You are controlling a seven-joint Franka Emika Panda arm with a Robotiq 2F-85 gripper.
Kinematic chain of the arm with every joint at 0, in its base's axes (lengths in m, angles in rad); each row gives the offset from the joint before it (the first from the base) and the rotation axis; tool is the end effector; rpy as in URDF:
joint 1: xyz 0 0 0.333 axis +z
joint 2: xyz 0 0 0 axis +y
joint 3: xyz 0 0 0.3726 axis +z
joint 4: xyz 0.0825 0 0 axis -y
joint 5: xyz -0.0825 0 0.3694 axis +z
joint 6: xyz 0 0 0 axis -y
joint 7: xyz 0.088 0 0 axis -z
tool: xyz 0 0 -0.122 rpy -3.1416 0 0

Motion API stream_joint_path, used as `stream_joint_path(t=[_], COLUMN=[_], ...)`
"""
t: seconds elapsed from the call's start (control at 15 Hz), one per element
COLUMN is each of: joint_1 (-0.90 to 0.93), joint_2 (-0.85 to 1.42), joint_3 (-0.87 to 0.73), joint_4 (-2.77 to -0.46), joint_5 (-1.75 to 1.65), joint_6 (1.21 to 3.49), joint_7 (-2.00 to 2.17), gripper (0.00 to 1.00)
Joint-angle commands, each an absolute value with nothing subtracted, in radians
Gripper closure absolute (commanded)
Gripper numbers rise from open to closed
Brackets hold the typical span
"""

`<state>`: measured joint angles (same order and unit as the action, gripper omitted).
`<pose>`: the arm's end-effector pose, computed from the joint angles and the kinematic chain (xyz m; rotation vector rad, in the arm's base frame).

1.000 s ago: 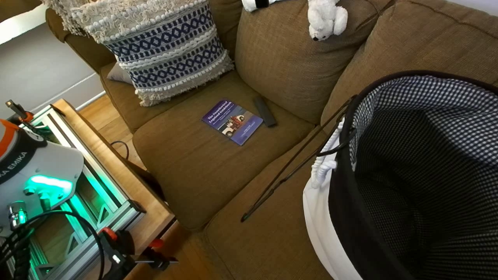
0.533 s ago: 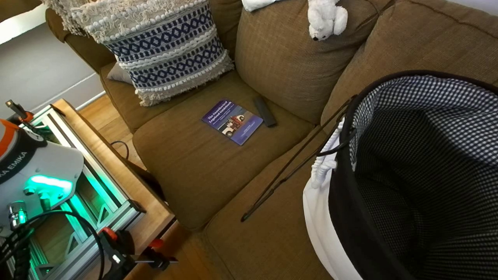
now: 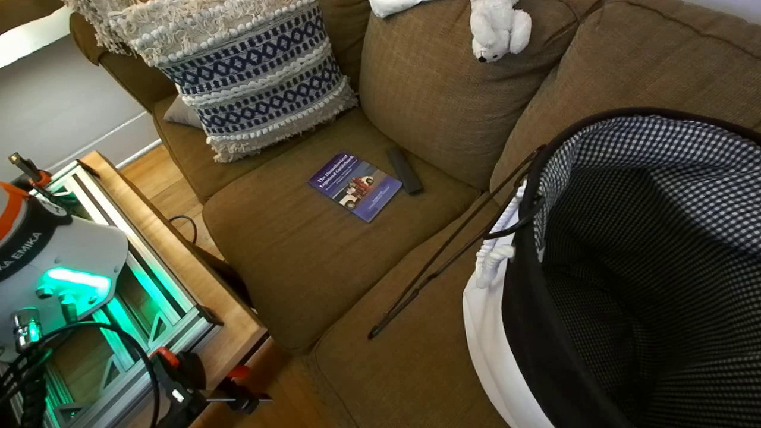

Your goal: Put the white fluffy toy on the seat of the couch

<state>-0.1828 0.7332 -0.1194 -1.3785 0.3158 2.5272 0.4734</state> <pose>0.7706 -0.2128 0.3618 -2.5679 1.3168 -0.5942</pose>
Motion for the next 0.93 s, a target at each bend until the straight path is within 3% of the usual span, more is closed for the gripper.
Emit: stream_joint_path(t=[0.0,0.27,0.33,0.47,0.87], joint_1=[-0.185,-0.186,-0.188,-0.192,-0.210], joint_2=[0.887,0.984,1.000,1.035,1.092], joint_3=[-0.143,-0.183,-0.190,-0.202,-0.180], joint_4=[-1.147,-1.007,-0.985,-0.944,-0.882], joint_5=[0.284,0.242,0.231,0.209,0.221], joint_6=[2.478,2.398,2.373,2.326,2.289], joint_7=[0.502,0.559,0.569,0.590,0.566], gripper=[0.00,0.03,0.26,0.29,0.77])
